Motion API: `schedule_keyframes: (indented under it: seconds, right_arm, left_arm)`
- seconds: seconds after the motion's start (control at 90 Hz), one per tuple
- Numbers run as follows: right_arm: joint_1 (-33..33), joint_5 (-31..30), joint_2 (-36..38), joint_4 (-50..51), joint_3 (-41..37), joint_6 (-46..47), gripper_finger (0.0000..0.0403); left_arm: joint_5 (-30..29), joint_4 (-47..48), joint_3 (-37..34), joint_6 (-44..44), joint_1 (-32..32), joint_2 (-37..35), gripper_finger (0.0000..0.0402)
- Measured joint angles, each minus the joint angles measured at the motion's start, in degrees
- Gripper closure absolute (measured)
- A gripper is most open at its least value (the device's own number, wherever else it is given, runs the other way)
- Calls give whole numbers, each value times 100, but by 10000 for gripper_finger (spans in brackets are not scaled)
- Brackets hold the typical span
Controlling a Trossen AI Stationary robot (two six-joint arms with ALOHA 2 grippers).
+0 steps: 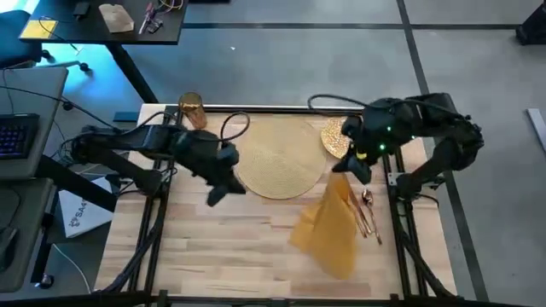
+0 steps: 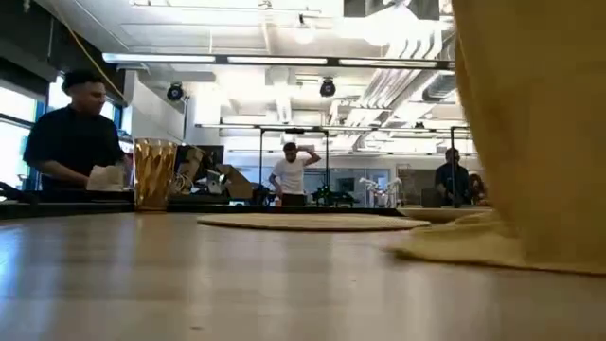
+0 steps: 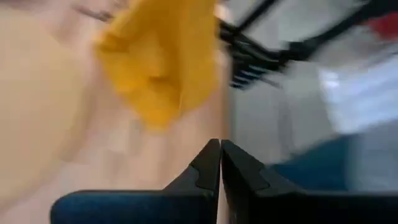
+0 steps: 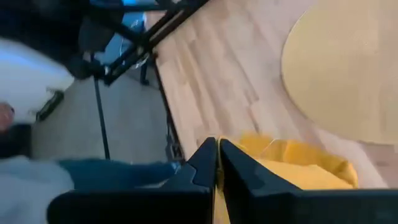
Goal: Set table place
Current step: Fold the yellow table napkin
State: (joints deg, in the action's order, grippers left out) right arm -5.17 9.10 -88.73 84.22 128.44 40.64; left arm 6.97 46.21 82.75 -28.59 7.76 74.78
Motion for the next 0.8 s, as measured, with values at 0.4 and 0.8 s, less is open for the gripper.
schedule_keyframes:
  seconds: [0.4,0.8]
  right_arm:
    - [81,-333,-26,-537,39,289,403]
    - [532,-198,-22,-653,48,-40,403]
  left_arm:
    - [-294,-3447,-1261,359,154,954,306]
    - [-1406,-5349,-1538,59,449,3099,255]
